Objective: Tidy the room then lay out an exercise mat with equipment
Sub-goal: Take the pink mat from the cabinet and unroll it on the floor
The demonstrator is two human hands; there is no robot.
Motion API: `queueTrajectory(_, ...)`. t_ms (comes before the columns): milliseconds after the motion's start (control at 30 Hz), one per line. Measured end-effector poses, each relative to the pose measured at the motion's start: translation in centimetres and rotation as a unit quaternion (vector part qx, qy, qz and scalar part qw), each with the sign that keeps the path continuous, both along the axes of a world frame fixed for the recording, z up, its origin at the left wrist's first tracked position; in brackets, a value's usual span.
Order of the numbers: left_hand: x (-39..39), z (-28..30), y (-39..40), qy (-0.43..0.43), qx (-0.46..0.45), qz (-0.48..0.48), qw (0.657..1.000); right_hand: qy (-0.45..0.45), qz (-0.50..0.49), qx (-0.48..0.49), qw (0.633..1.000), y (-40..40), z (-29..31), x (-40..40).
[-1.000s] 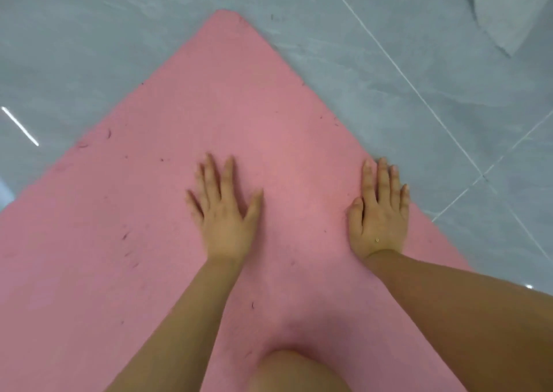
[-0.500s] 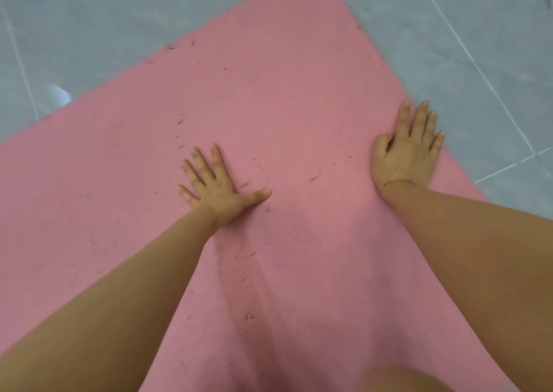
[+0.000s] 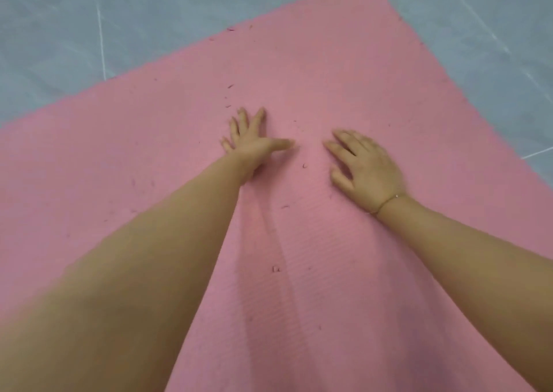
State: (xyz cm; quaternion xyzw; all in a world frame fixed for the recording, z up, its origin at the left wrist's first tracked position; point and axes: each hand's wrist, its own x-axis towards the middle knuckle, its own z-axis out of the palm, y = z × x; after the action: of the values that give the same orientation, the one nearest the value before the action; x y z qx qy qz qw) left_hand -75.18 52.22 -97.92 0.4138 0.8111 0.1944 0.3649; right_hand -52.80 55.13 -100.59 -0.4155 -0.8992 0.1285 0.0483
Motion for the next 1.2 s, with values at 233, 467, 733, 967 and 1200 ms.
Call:
queueTrajectory(233, -5.7, 3.6, -14.0, -0.176, 0.004, 0.006, 0.984, -0.016, -0.026, 0.016, 0.999, -2.0, 0.5, 2.6)
queueTrajectory(467, -7.1, 2.2, -35.8, 0.019, 0.004, 0.337, 0.941, -0.081, -0.051, -0.026, 0.995, -3.2, -0.5, 5.5)
queueTrajectory(733, -8.9, 0.4, -48.2, 0.096, -0.122, 0.525, 0.836, -0.030, 0.185, -0.009, 0.982, -12.2, 2.1, -6.8)
queueTrajectory(967, -9.7, 0.0, -50.3, 0.048, -0.170, 0.439, 0.881, -0.074, 0.549, 0.031, 0.832, -28.6, 0.6, -23.7)
queueTrajectory(1200, -12.4, 0.3, -50.9, 0.028, -0.173, 0.405, 0.897, -0.082, 0.549, 0.027, 0.831, -33.1, 0.4, -27.1)
